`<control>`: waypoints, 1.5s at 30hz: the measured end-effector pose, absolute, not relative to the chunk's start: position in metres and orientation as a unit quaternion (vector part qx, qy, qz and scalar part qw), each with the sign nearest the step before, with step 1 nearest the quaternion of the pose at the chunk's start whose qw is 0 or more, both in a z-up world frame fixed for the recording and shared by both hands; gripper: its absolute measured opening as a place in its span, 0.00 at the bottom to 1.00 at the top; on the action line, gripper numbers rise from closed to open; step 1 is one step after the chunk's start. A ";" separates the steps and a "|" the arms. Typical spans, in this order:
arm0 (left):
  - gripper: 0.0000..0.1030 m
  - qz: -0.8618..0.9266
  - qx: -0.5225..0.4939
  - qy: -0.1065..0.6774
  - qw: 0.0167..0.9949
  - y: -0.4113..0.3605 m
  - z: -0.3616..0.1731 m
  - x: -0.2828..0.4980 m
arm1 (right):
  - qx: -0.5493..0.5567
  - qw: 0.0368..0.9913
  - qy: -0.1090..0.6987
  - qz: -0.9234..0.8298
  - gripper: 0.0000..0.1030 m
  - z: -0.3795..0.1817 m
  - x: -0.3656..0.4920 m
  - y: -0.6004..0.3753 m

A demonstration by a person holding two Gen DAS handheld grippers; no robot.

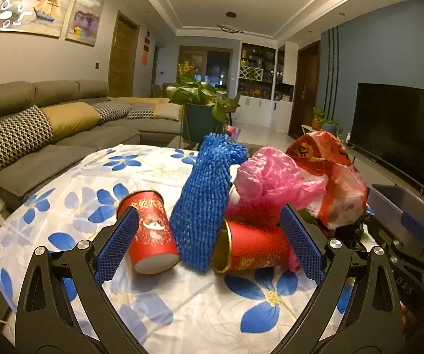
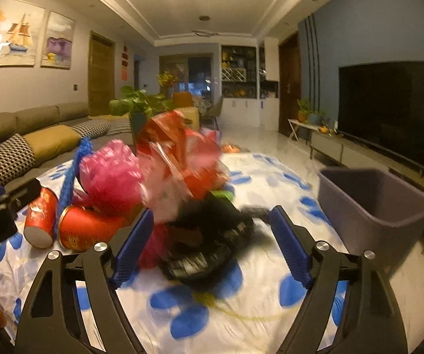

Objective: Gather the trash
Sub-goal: 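Grasp the red-and-white printed bag with the right tool while the left tool grasps the pink plastic bag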

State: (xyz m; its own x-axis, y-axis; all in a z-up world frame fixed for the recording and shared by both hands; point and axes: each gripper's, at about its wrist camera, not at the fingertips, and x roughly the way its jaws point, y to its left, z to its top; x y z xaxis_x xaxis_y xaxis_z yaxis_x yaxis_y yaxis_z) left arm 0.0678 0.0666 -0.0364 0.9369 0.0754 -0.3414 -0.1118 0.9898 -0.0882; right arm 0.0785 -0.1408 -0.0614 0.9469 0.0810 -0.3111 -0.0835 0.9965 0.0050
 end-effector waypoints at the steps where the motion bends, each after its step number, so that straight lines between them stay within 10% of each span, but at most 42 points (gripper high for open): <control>1: 0.92 0.050 -0.052 0.171 0.983 0.068 -0.036 0.071 | -0.012 0.987 0.151 0.045 0.75 -0.060 0.082 -0.137; 18: 0.90 0.027 -0.052 0.174 0.983 0.066 -0.031 0.105 | -0.038 0.986 0.139 0.078 0.11 -0.061 0.114 -0.124; 35: 0.83 -0.034 -0.039 0.215 0.975 0.017 -0.040 0.152 | -0.022 0.995 0.090 0.042 0.09 -0.041 0.094 -0.151; 39: 0.47 -0.035 -0.043 0.242 0.969 0.018 -0.049 0.164 | -0.025 0.995 0.090 0.036 0.07 -0.042 0.091 -0.155; 45: 0.21 -0.039 -0.050 0.231 0.971 0.023 -0.043 0.163 | -0.021 0.994 0.100 0.037 0.05 -0.044 0.092 -0.156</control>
State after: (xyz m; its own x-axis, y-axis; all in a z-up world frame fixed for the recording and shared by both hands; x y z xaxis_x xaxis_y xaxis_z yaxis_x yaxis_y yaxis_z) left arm 0.1626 0.0228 -0.0431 0.8907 -0.0985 -0.4439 0.0520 0.9919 -0.1157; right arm 0.0916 -0.1563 -0.0445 0.9772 0.0698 -0.2005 -0.0784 0.9963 -0.0350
